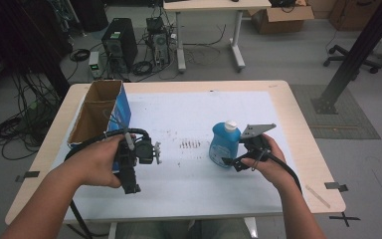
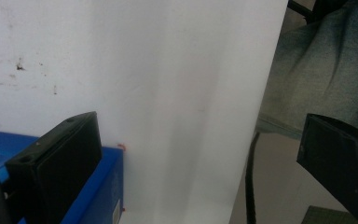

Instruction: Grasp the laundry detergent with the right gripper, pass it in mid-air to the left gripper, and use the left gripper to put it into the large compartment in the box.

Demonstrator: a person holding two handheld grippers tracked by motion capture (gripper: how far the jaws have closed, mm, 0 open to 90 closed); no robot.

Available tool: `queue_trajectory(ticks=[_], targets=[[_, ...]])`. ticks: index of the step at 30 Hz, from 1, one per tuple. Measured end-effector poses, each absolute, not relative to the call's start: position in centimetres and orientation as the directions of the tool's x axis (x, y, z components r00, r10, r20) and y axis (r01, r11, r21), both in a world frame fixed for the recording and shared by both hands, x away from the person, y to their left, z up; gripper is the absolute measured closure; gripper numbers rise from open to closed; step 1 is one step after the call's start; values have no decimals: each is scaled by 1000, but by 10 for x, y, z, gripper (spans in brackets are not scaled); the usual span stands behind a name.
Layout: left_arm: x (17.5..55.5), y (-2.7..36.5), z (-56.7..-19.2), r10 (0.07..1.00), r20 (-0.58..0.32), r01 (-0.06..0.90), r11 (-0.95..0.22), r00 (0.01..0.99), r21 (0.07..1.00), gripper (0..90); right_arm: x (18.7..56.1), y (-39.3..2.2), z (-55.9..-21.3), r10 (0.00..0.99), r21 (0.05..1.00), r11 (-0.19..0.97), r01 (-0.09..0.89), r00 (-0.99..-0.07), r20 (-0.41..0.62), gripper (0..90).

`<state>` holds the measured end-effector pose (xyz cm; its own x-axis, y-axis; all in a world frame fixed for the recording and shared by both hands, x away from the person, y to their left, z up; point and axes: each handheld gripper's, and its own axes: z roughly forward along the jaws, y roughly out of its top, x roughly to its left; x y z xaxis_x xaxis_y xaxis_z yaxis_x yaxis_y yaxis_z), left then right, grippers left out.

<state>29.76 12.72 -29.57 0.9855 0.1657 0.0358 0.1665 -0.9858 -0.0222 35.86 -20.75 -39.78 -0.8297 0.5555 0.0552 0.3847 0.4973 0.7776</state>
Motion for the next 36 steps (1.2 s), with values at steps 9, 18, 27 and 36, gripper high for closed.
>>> queue_trajectory(ticks=[9, 18, 27, 36], targets=[[296, 124, -295, 156, 38, 156, -988, 987, -16, 2, 357, -204, -403, 563, 809, 456, 370, -824, 59, 30], [294, 124, -295, 151, 39, 151, -988, 988, -15, 2, 357, -199, -407, 581, 830, 426, 360, -812, 54, 26], [293, 126, -297, 152, 42, 153, -988, 987, -5, 2, 357, -198, -410, 604, 840, 407, 358, -796, 47, 17], [292, 127, -297, 148, 43, 149, -989, 988, -7, 2, 357, -198, -413, 620, 849, 387, 360, -783, 49, 18]])
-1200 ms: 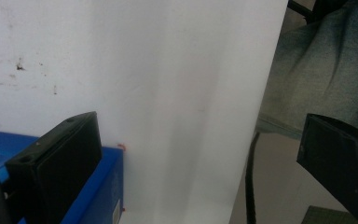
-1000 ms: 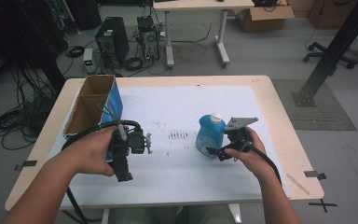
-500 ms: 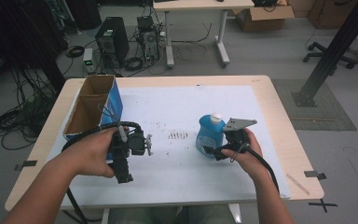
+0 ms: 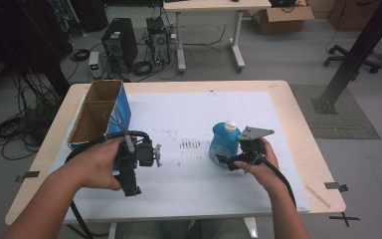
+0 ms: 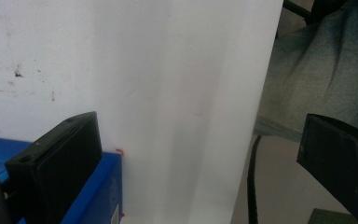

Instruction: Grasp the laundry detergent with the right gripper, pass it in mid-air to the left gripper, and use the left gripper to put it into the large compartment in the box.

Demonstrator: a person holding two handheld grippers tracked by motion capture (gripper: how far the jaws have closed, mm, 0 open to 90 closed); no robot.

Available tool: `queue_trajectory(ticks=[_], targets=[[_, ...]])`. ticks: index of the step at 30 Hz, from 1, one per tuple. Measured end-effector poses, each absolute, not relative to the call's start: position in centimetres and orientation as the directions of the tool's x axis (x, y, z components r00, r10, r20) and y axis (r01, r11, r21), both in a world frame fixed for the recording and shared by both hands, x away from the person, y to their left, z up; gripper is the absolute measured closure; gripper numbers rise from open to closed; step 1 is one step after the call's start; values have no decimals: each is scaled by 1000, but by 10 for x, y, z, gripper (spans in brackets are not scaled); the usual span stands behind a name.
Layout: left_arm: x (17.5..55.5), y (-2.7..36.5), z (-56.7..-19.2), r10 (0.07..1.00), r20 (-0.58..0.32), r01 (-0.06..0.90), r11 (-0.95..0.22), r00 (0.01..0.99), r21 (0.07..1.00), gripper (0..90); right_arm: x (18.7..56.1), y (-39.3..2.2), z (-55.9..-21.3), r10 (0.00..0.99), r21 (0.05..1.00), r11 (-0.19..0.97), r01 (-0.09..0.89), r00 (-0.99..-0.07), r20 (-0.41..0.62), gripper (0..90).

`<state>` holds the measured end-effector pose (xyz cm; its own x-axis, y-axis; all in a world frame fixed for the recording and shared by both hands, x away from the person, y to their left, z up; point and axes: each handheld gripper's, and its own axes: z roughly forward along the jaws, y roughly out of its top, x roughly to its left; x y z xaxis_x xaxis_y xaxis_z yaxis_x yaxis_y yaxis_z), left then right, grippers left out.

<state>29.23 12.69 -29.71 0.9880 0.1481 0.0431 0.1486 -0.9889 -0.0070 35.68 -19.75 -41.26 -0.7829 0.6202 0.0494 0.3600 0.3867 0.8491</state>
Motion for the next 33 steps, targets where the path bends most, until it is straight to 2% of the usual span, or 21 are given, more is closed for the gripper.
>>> queue_trajectory(ticks=[16, 33], targets=[[292, 129, -295, 146, 50, 146, -989, 988, -2, 2, 355, -195, -416, 665, 880, 328, 344, -746, 44, 91], [291, 129, -296, 149, 50, 150, -989, 988, -3, 2, 352, -194, -417, 655, 896, 316, 313, -755, 33, 205]])
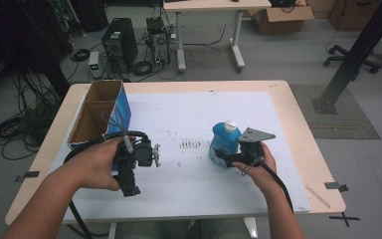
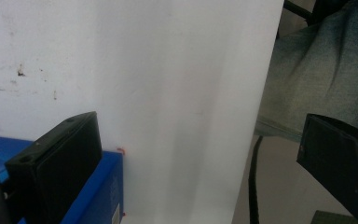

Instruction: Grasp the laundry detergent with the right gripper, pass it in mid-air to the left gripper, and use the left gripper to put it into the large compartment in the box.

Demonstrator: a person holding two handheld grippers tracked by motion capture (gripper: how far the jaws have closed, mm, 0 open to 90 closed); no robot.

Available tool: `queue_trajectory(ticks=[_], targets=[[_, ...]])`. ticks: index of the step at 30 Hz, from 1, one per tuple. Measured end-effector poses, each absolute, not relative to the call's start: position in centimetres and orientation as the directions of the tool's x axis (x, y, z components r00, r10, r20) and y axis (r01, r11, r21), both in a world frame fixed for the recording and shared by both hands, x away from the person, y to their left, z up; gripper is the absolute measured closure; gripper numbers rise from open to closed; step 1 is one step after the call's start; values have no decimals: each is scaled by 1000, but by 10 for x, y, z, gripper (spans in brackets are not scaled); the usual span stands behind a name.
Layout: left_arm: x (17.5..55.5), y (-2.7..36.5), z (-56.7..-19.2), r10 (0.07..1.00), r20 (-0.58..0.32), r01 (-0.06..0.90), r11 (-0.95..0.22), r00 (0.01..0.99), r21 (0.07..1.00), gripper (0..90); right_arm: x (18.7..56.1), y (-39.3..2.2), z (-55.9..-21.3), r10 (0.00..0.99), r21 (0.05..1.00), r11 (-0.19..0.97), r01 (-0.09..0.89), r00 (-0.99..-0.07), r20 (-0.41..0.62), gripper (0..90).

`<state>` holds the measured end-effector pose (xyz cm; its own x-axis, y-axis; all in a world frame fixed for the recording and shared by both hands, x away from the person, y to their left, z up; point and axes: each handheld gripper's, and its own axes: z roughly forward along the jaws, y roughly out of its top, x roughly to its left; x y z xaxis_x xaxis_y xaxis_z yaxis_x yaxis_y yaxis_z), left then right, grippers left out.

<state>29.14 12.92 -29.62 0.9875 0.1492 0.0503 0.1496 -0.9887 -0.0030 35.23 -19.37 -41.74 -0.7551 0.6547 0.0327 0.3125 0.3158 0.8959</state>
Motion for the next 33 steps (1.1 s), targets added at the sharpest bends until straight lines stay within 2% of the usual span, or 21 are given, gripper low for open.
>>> queue_trajectory(ticks=[17, 24, 33], targets=[[293, 131, -296, 157, 49, 157, -988, 986, 3, 2, 351, -190, -422, 658, 905, 309, 291, -752, 17, 301], [293, 132, -296, 159, 49, 159, -987, 986, 2, 2, 350, -189, -424, 645, 916, 300, 266, -764, 10, 421], [293, 129, -295, 154, 51, 154, -988, 987, 5, 2, 349, -190, -424, 641, 919, 300, 255, -768, 4, 449]])
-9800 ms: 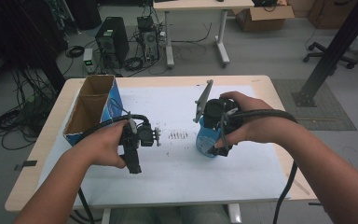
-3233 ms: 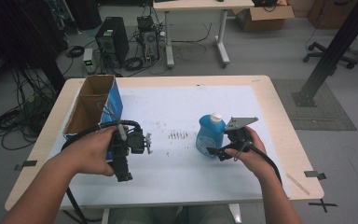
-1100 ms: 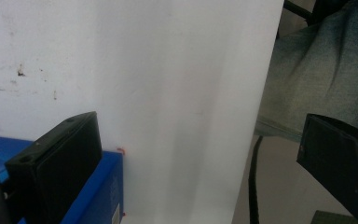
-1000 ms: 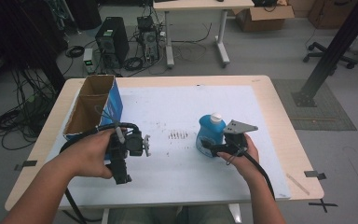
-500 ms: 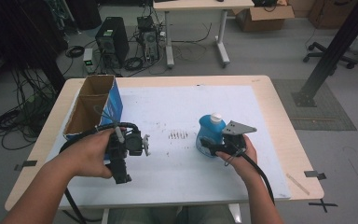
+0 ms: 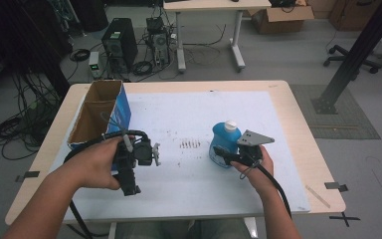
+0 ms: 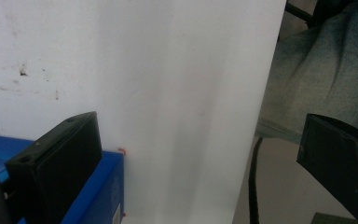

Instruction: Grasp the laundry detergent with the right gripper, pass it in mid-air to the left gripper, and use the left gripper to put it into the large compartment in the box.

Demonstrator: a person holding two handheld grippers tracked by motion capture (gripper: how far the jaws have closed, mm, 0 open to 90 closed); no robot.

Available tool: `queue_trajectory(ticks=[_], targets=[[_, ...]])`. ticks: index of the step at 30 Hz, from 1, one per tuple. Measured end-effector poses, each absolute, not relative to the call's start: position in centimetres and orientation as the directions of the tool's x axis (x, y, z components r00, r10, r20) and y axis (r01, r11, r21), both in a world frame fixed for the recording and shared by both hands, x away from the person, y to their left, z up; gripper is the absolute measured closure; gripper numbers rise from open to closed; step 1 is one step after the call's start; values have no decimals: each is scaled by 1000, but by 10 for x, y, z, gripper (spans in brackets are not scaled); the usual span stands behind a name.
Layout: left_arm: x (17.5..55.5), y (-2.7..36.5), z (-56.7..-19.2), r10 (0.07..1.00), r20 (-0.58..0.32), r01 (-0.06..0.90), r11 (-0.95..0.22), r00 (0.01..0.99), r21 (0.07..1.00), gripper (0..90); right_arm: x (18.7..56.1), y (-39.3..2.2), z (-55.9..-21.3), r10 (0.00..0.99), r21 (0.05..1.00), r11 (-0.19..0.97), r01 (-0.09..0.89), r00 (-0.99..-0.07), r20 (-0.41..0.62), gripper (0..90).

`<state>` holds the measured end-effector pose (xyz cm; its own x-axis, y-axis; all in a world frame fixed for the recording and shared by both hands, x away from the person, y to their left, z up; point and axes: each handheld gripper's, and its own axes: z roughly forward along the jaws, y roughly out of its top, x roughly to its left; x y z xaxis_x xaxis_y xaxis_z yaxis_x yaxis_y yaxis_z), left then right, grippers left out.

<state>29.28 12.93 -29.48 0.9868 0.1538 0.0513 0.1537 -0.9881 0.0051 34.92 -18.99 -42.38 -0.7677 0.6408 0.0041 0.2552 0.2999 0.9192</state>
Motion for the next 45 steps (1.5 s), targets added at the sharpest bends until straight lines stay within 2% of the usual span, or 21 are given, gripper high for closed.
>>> queue_trajectory(ticks=[9, 13, 23, 28, 35, 45], targets=[[291, 125, -289, 142, 56, 142, -990, 988, 15, 2, 346, -188, -412, 602, 921, 321, 220, -798, -19, 455], [293, 124, -284, 140, 63, 139, -990, 988, 17, 2, 341, -188, -393, 546, 927, 318, 199, -838, -7, 455], [292, 117, -269, 125, 66, 123, -992, 990, 36, 2, 325, -178, -357, 356, 907, 406, 113, -933, -43, 455], [291, 110, -264, 110, 64, 108, -993, 992, 41, 2, 318, -172, -354, 255, 915, 396, 80, -966, -26, 456], [291, 99, -258, 85, 73, 83, -996, 994, 35, 3, 312, -153, -359, 142, 894, 447, 22, -989, -46, 455], [294, 86, -252, 61, 72, 59, -998, 996, 26, 2, 311, -131, -368, 63, 894, 447, -3, -997, -35, 454]])
